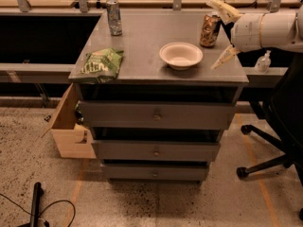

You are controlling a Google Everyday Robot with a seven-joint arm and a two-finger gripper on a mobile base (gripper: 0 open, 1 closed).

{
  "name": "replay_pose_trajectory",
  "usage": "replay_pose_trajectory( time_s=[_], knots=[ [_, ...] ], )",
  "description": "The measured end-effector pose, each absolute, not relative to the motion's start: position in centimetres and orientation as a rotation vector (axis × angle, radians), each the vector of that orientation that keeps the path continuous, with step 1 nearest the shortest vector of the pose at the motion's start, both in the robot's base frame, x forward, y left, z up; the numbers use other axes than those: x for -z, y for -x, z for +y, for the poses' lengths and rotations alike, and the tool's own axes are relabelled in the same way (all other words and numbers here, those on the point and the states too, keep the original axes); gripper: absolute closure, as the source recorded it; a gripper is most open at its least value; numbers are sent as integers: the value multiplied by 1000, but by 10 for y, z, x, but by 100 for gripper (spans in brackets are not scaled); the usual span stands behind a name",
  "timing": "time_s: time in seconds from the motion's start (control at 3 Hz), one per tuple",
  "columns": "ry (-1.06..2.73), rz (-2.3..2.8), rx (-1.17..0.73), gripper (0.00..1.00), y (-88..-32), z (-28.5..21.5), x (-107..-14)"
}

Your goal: Move paper bowl near redbull can

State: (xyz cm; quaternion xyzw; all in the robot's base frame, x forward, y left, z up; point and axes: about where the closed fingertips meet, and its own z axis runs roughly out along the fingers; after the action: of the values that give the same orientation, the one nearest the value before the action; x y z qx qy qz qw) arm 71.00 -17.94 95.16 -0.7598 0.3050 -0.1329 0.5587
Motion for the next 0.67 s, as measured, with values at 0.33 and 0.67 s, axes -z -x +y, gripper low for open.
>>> replay_pose_trajectory(
  time_s=[0.33, 0.67],
  knots=[
    [1767, 692, 331, 7, -719, -168, -939],
    [1773, 694, 349, 24, -724, -163, -924]
  ],
)
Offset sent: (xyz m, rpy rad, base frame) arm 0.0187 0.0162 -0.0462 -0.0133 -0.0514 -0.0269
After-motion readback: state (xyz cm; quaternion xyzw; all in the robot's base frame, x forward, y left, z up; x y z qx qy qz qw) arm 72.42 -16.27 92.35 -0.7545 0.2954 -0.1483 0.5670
